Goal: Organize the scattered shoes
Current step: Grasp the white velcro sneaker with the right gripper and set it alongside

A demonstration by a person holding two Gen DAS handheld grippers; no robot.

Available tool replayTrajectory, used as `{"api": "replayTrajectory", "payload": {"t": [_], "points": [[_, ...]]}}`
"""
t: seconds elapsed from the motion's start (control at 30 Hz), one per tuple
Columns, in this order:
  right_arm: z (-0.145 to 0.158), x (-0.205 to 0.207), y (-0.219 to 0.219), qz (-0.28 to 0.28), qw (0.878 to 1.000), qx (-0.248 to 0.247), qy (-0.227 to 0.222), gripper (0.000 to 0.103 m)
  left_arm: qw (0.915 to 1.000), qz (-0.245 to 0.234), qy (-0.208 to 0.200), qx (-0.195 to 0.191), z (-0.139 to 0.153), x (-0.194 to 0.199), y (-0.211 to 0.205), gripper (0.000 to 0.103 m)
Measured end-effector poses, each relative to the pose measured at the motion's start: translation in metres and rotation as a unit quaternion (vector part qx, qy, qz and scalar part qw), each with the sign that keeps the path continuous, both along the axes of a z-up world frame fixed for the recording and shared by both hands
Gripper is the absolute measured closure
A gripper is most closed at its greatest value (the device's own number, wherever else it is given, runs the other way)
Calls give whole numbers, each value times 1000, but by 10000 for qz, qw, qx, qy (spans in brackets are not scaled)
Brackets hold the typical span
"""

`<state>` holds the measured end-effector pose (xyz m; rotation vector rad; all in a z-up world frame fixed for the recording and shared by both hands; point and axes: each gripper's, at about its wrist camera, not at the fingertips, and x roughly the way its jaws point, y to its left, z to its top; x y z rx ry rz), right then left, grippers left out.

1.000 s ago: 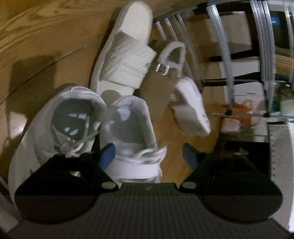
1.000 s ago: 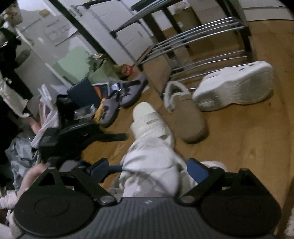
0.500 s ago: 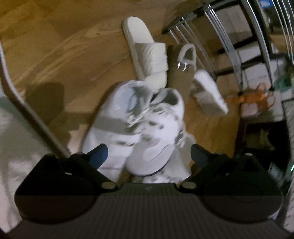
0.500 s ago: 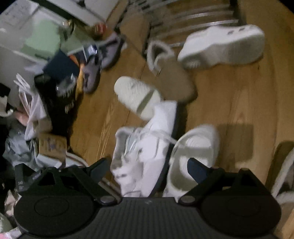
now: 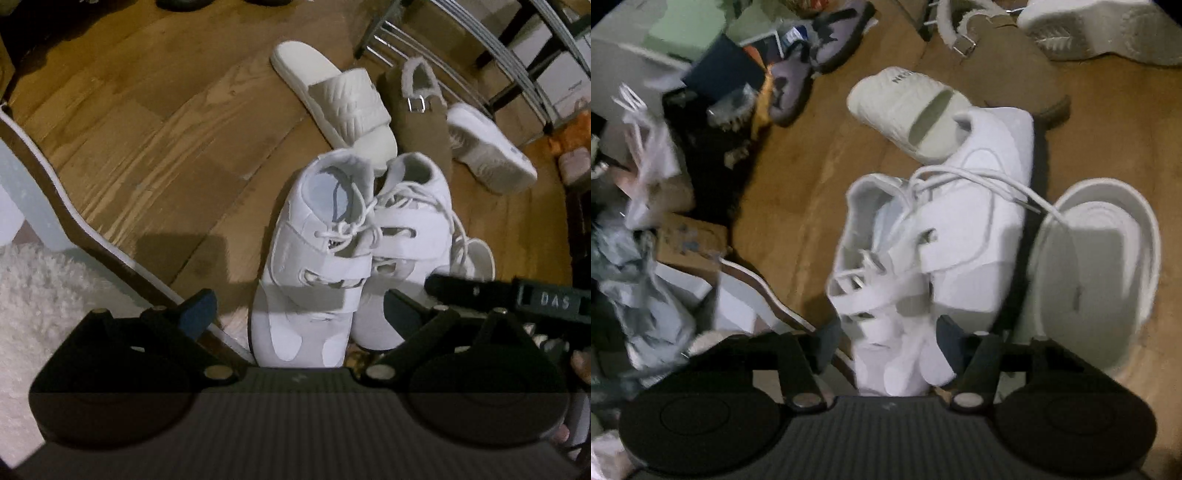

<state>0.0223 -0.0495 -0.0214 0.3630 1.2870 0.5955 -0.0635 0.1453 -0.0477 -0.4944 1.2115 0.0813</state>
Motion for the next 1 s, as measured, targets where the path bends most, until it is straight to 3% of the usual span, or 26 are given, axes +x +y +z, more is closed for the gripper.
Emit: {"api": "replayTrajectory", "payload": {"t": [0.1, 0.17, 0.27, 0.33, 0.37, 0.6, 0.67, 0.73, 0.83, 0.93, 0.97, 1.0], "points": [[-8, 3, 8, 286, 9992, -252, -127, 46, 10000, -56, 66, 21, -3, 3, -3, 5], [-9, 6, 4, 402, 9990, -168, -75, 49, 9999, -91, 97, 60, -4, 6, -5, 5], [-9, 10, -4, 547, 9981, -271, -65, 69, 9997, -139, 106, 152, -7, 10, -10, 5], [-11, 11, -10, 598, 9968, -518, -151, 94, 9997, -121, 117, 178, -8, 11, -10, 5], [-12, 11, -15, 576, 9957, -702, -184, 98, 9996, -108, 124, 232, -9, 11, -10, 5], [-11, 17, -35, 382, 9948, -939, 130, 101, 9977, -117, 214, 626, -19, 12, -8, 5], [-7, 21, -27, 442, 9921, -1157, 175, 88, 9972, -106, 293, 675, -23, 11, -9, 5], [12, 28, -11, 526, 9897, -1318, -203, 43, 9973, -76, 359, 636, -27, 11, -11, 5], [36, 44, 7, 420, 9819, -1596, -926, 5, 9976, -126, 337, 595, -25, 13, -14, 5], [36, 61, 22, 222, 9683, -2151, -1254, 4, 9955, -328, 209, 865, -20, 13, -24, 5], [33, 67, 27, 140, 9643, -2307, -1295, 4, 9926, -428, 194, 1119, -19, 13, -29, 5], [27, 73, 32, 44, 9612, -2433, -1301, 4, 9849, -612, 186, 1610, -17, 14, -39, 5]]}}
